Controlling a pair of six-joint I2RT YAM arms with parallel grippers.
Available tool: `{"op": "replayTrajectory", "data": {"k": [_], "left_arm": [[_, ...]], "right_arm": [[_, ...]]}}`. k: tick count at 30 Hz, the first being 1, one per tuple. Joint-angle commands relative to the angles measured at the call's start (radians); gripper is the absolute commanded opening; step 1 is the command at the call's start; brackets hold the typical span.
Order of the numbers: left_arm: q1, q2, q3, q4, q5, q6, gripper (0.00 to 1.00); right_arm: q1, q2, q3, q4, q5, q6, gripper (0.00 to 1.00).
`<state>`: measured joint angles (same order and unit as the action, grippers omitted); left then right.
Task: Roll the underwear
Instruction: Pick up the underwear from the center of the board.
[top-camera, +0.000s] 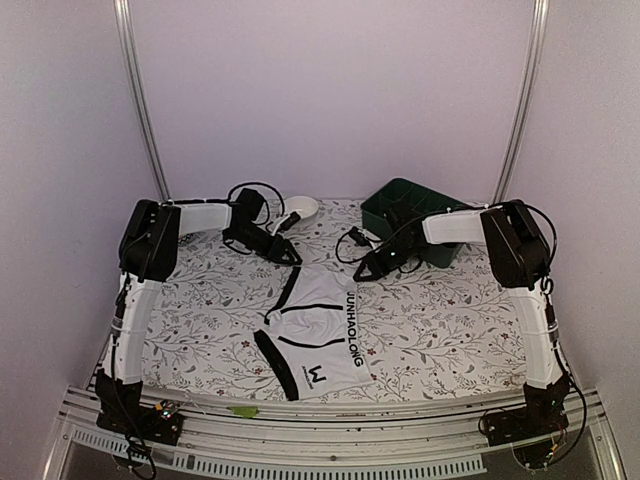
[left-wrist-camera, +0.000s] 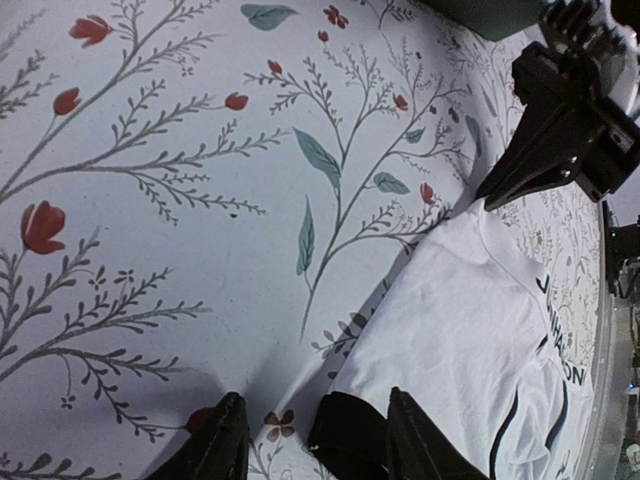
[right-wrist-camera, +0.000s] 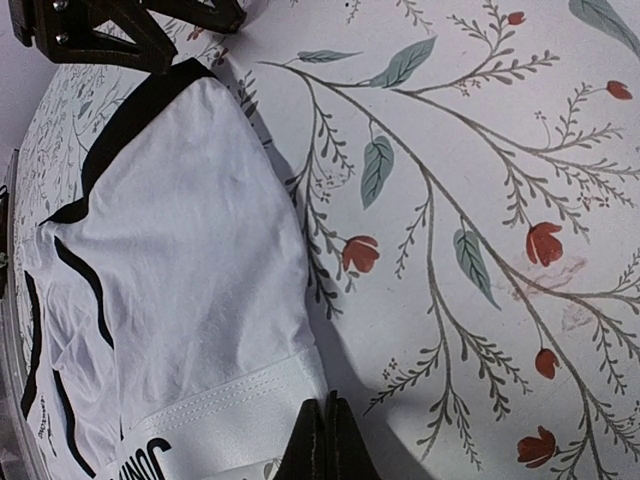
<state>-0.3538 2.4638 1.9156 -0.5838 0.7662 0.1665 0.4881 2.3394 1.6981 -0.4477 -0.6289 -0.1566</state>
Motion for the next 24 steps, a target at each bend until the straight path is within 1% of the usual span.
{"op": "replayTrajectory", "data": {"k": [1,6,9,12,16,17,20,24], "left_arm": [[0.005,0.021,0.017,-0.047,0.035,0.012,0.46],[-0.004,0.030,0.002,-0.059,0.038,0.005,0.32],[-0.008,0.029,-0.016,-0.068,0.060,-0.009,0.29],[-0.013,0.034,-0.020,-0.067,0.053,-0.018,0.29],[-0.019,0.047,-0.012,-0.068,0.047,-0.022,0.30],[-0.019,0.050,-0.008,-0.068,0.048,-0.029,0.32],[-0.016,0.058,0.007,-0.061,0.074,-0.053,0.43],[-0.014,0.079,0.039,-0.065,0.123,-0.076,0.46]], "right_arm": [[-0.012,0.038,0.012,-0.025,0.015,0.010,0.00],[-0.020,0.039,0.028,-0.025,0.032,0.018,0.00],[-0.027,0.040,0.032,-0.024,0.032,0.023,0.00],[-0.031,0.040,0.033,-0.025,0.026,0.025,0.00],[-0.033,0.043,0.035,-0.025,0.023,0.027,0.00],[-0.033,0.043,0.035,-0.025,0.023,0.026,0.00],[-0.034,0.046,0.035,-0.024,0.019,0.028,0.00],[-0.034,0.049,0.038,-0.023,0.015,0.028,0.00]]}}
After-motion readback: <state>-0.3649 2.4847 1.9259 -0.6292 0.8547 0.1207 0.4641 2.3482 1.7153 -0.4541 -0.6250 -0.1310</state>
